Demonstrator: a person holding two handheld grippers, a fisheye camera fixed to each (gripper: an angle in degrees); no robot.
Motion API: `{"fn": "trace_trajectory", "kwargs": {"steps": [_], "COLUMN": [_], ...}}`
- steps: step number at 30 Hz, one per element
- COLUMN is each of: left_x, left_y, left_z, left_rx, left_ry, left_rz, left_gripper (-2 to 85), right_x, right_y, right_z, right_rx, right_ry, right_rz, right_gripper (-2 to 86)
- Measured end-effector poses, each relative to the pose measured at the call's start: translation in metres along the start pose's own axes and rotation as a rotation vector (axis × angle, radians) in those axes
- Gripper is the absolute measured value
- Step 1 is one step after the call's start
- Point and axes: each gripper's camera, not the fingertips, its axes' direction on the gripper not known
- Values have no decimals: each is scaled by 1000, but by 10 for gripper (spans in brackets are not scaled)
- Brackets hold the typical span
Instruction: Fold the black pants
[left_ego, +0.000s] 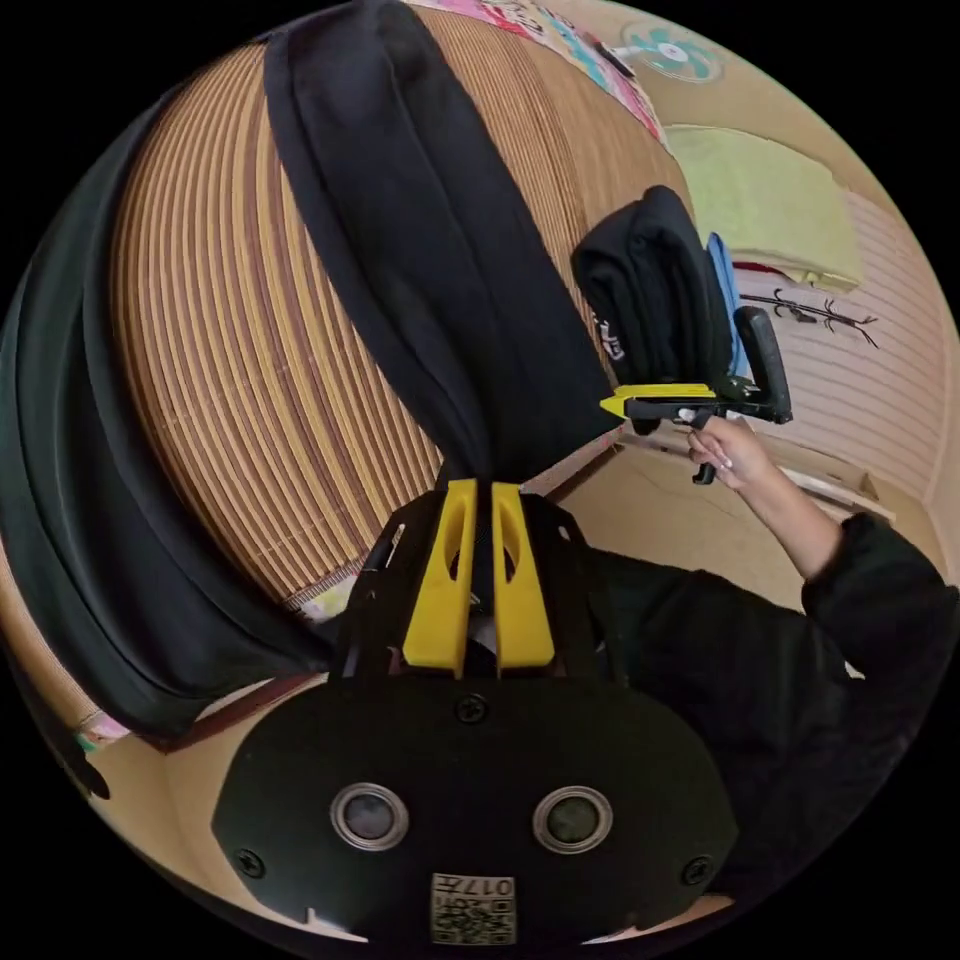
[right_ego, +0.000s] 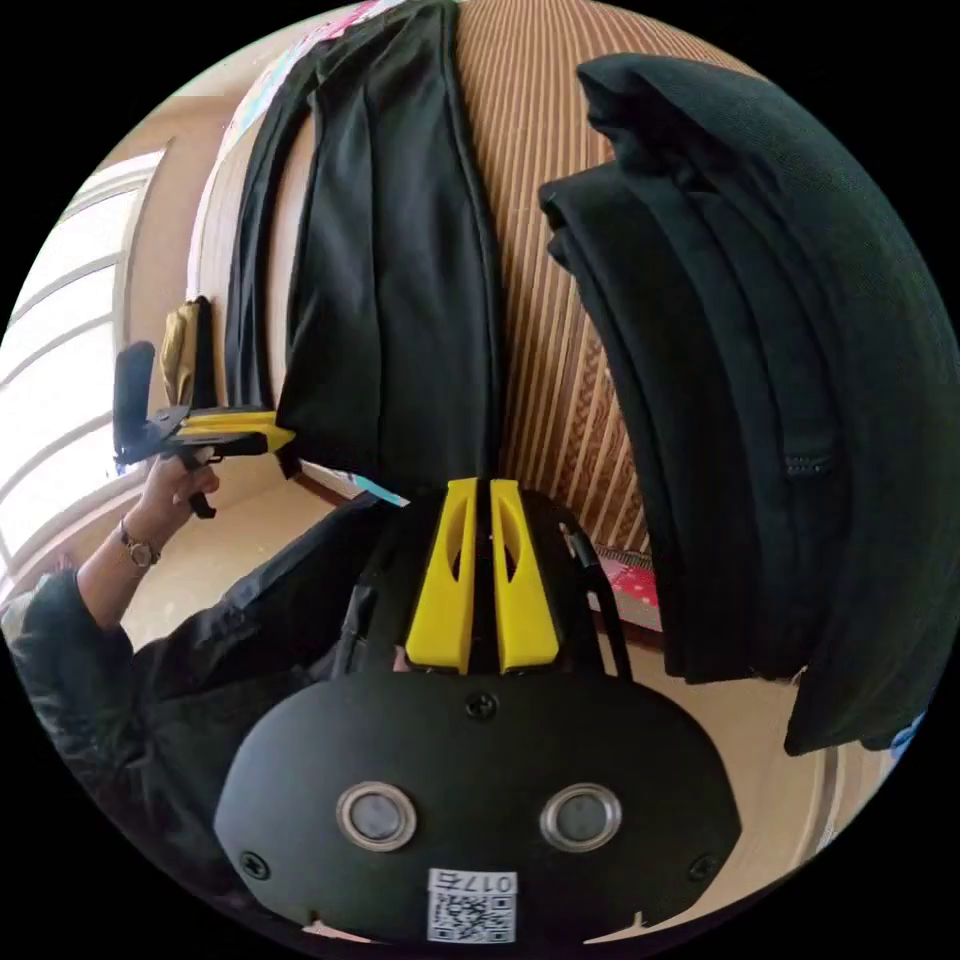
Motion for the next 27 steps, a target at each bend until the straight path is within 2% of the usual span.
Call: {"fn": "trace_trajectory", "kwargs": {"steps": [2,4,6,8,11,13,17,19,20,21,24,26,27], "left_x": [-13,-25,-25,-16,22,51,95,102,102,100,84,67,55], "left_y": [24,47,74,83,74,53,-5,-17,-13,-6,25,41,50], "left_z": [2,3,-10,-22,-44,-47,-16,7,15,16,13,10,7], "left_rx": [-11,4,126,211,315,295,111,5,4,29,122,165,190], "left_ry": [19,9,14,86,142,113,31,-81,-207,-254,-225,-168,-135], "left_rz": [-94,-227,-316,-326,-229,-144,-3,34,31,37,33,6,-8], "left_gripper": [30,36,81,121,143,151,162,110,58,28,11,8,7], "right_x": [8,24,41,41,15,-10,-63,-73,-75,-72,-54,-47,-45], "right_y": [32,54,70,76,77,77,72,66,62,55,27,3,-16], "right_z": [-1,2,0,-9,-30,-41,-58,-59,-57,-50,-42,-62,-83], "right_rx": [38,72,112,149,174,172,169,154,125,46,-207,-190,-107], "right_ry": [-71,-143,-220,-231,-258,-282,-364,-422,-412,-367,-220,-56,43], "right_rz": [-44,28,107,109,-36,-167,-410,-463,-475,-493,-462,-419,-386], "right_gripper": [32,30,28,27,27,27,28,29,30,32,42,48,64]}}
